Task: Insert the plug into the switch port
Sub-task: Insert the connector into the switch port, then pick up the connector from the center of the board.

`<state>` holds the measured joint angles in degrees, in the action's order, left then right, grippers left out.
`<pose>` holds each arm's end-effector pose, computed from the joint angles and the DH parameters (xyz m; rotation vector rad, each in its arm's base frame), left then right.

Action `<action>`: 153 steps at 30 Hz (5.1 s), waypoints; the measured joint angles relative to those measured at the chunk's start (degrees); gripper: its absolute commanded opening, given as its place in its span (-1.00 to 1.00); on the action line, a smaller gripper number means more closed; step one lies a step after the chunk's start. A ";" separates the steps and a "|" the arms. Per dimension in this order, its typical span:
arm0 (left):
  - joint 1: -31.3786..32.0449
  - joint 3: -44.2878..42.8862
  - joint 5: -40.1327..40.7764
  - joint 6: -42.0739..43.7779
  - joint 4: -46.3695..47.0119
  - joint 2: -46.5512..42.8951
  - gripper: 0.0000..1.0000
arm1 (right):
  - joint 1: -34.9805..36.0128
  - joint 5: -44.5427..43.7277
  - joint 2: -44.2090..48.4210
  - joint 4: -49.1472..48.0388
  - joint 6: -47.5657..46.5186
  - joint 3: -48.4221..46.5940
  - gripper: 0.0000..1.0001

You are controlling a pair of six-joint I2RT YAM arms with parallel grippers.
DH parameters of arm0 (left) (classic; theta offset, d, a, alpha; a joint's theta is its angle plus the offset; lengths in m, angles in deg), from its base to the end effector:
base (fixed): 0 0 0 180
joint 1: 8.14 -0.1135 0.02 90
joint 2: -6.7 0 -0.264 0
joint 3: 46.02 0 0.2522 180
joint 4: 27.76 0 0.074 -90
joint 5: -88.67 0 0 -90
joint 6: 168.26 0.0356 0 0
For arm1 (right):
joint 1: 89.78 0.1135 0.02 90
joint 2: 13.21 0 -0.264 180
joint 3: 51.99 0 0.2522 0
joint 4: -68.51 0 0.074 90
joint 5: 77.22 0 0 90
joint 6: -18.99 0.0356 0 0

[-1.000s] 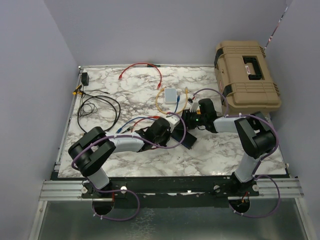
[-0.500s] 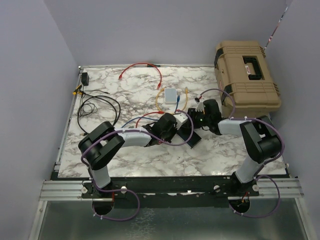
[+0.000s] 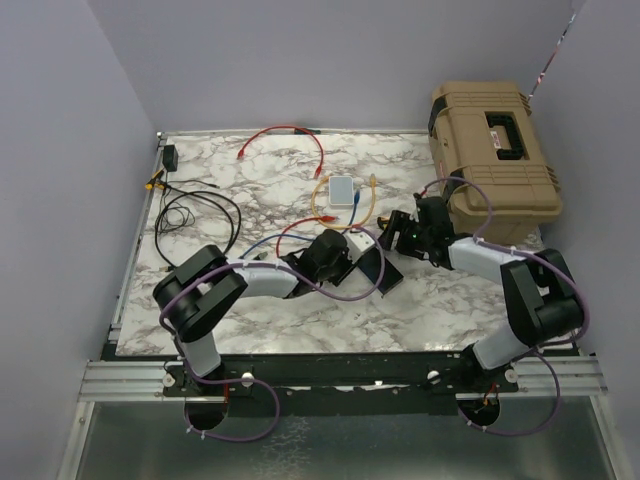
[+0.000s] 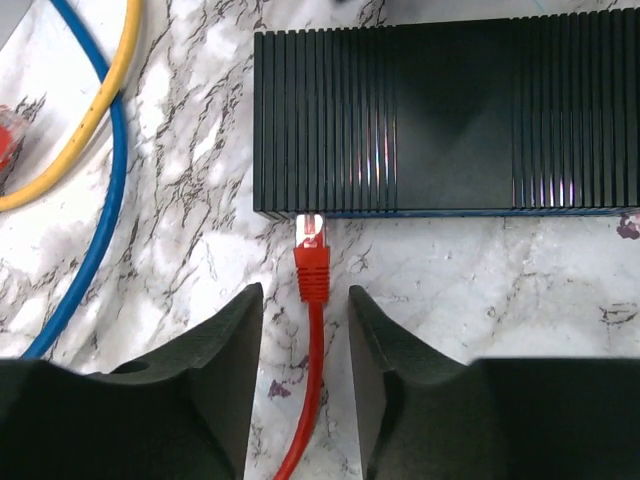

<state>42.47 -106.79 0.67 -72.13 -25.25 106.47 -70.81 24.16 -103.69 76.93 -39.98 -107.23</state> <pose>0.2224 -0.2689 0.1498 1.0448 1.9761 -0.3904 0.2880 0.1064 0.1568 0.1509 2.4063 0.6532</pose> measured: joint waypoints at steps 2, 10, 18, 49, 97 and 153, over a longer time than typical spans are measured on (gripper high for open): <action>0.00 0.87 0.17 0.44 -0.02 -1.25 0.01 | -0.31 -4.68 3.10 4.13 -0.04 -0.02 0.55; -0.02 1.07 5.88 -1.20 -0.57 -9.03 0.96 | -0.39 -12.81 11.32 14.08 -4.44 -4.00 0.57; -0.13 6.19 17.73 -10.36 -0.90 -23.67 0.98 | 1.81 -16.63 3.98 17.51 -7.61 -15.26 0.52; -2.54 13.51 38.56 -14.84 -0.76 -27.67 0.98 | 3.21 -27.61 -44.87 23.47 -14.05 -65.33 -0.46; -2.54 15.69 39.58 -16.11 -0.66 -34.21 0.98 | 5.51 -12.50 -2.60 38.64 -18.12 -46.97 -0.99; 5.90 23.26 14.01 -31.69 -1.20 -46.03 0.73 | 33.99 -32.17 12.68 20.55 24.28 -8.07 -0.99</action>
<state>48.37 -83.53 14.68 -103.82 -26.45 60.44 -36.83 -8.01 -91.01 97.47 -15.70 -115.29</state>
